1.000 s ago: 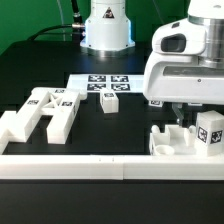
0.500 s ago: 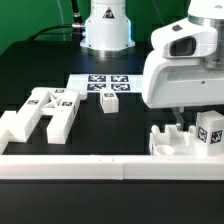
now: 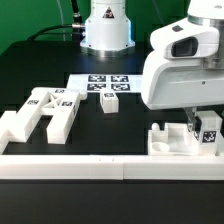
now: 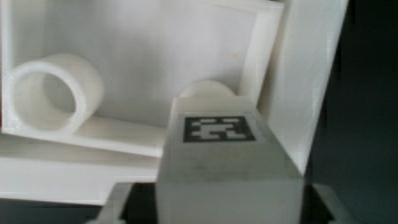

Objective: Assemble chair

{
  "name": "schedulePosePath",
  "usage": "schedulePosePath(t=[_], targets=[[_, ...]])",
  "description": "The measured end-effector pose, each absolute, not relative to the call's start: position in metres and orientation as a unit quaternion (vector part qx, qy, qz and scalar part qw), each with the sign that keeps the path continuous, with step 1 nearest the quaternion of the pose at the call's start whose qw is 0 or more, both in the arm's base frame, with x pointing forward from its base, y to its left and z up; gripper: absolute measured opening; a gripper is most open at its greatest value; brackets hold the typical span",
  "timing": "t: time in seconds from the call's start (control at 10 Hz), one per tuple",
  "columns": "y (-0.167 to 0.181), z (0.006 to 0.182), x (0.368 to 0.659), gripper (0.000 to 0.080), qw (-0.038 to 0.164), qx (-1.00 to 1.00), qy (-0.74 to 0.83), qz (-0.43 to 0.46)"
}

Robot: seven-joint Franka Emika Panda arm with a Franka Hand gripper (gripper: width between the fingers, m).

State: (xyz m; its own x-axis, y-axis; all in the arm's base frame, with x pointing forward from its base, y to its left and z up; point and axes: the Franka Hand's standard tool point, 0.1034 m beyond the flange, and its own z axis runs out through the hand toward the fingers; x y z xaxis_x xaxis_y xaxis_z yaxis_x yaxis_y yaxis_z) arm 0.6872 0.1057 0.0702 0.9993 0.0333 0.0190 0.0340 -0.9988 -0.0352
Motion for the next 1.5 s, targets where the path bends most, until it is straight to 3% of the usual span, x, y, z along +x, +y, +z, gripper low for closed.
schedulePosePath(t=[0.6,1.0,1.1,1.2,1.3,1.4,1.5], targets=[[0.099,0.07,0.688,0.0288,0.019,-0.986,0.164,-0.006],[0.082,0.071,0.685,0.0291,-0.005,-0.955,0.295,-0.014],[0.081,0.07,0.685,0.0389,-0.004,-0.952,0.306,-0.014],[0.082,0.07,0.685,0.0389,-0.004,-0.952,0.307,-0.014],[0.082,0.07,0.685,0.0566,-0.004,-0.952,0.306,-0.014],[0.082,0.07,0.685,0.0566,-0.004,-0.952,0.304,-0.014],[0.083,0.074,0.686,0.0632,-0.003,-0.957,0.289,-0.016]])
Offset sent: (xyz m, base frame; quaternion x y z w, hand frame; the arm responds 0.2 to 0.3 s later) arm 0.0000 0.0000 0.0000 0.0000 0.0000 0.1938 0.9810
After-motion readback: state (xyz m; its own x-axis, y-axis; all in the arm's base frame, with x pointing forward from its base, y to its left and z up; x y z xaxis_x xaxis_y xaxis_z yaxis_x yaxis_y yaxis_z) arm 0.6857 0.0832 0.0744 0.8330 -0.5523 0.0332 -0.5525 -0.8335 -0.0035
